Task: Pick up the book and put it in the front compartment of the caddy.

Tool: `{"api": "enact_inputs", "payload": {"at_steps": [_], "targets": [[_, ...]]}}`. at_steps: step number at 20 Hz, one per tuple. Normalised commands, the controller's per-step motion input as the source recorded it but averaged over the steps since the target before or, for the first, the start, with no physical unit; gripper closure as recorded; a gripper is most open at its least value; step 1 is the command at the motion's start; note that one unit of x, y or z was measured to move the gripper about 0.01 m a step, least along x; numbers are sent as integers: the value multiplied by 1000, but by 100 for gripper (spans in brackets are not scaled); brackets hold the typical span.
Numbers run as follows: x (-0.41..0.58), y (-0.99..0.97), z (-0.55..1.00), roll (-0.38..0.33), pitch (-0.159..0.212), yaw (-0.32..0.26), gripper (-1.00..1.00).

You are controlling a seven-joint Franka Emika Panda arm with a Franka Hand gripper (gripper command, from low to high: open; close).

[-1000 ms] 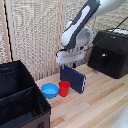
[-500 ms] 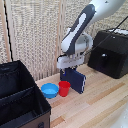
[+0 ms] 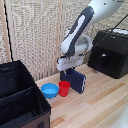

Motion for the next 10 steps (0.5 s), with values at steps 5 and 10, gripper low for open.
{"api": "enact_inputs", "payload": {"at_steps": [5,10], "targets": [[70,-87,215,-18,8,-41,100],[10,-277,983,0,51,-190,100]]}}
